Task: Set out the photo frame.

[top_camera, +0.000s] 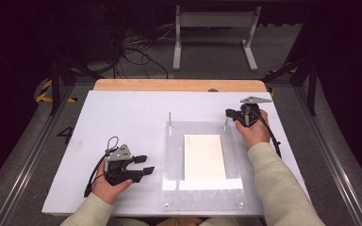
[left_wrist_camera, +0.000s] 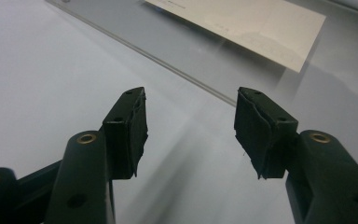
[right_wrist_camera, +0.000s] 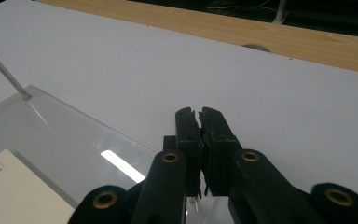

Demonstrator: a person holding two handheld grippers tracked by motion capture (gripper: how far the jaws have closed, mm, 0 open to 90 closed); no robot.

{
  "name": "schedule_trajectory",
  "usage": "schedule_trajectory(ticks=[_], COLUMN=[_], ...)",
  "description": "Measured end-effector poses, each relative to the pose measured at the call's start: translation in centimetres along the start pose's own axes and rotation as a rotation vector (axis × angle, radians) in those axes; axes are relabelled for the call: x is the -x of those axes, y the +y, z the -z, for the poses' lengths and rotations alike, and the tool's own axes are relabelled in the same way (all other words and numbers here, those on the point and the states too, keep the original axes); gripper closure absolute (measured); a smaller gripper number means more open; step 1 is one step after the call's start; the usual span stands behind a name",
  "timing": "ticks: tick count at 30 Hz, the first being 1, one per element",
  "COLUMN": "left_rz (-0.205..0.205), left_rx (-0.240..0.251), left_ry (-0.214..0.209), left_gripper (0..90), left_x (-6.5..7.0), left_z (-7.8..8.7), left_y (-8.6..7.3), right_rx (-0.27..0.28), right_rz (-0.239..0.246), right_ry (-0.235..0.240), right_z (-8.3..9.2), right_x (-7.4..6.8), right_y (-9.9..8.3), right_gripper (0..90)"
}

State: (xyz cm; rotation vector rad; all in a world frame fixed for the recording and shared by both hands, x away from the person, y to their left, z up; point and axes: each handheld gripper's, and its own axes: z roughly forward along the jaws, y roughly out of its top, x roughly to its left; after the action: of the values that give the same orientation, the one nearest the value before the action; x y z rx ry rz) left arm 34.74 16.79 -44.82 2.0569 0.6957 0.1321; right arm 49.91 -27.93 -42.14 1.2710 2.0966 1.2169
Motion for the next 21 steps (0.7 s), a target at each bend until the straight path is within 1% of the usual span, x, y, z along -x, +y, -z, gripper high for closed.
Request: schedule_trajectory(ticks=[6,7,10,12,14,15,18,19,20,21], left_rz=[-0.021,-0.023,-0.033,-0.045,-0.08,-0.087,-0.117,-0.131,-0.152,-0.185], left_rx=[-0.014,-0.014,-0.025,-0.033,-0.045,-0.041,-0.008,0.008,0.019,0.029], left_ry=[-0.006,-0.004,0.003,0.019,0.049,0.058,0.064,0.058,0.059,0.067], left_gripper=[43.9,43.8,42.7,40.4,38.7,37.9,36.4,36.3,35.9,35.7], left_x=[0.3,0.3,0.5,0.6,0.6,0.7,1.1,1.4,1.7,2.3], left_z=[-0.2,-0.2,-0.3,-0.5,-0.6,-0.6,-0.5,-0.5,-0.4,-0.4], left_y=[0.0,-0.1,-0.1,-0.2,-0.3,-0.4,-0.1,0.0,0.2,0.4], right_rx=[-0.026,-0.026,-0.019,-0.018,-0.016,-0.016,-0.014,-0.014,-0.014,-0.016], right_rz=[-0.032,-0.031,-0.055,-0.064,-0.074,-0.08,-0.095,-0.097,-0.1,-0.109], right_ry=[0.005,0.01,0.022,0.024,0.028,0.029,0.033,0.034,0.036,0.04], right_z=[-0.3,-0.4,-0.6,-0.7,-0.8,-0.9,-1.1,-1.1,-1.1,-1.2], right_x=[0.3,0.4,0.7,0.8,0.9,1.0,1.2,1.2,1.3,1.3], right_y=[0.5,0.6,0.6,0.6,0.6,0.6,0.7,0.7,0.7,0.7], right_gripper=[86.0,86.1,86.0,86.0,86.0,85.9,85.9,85.9,85.9,85.9])
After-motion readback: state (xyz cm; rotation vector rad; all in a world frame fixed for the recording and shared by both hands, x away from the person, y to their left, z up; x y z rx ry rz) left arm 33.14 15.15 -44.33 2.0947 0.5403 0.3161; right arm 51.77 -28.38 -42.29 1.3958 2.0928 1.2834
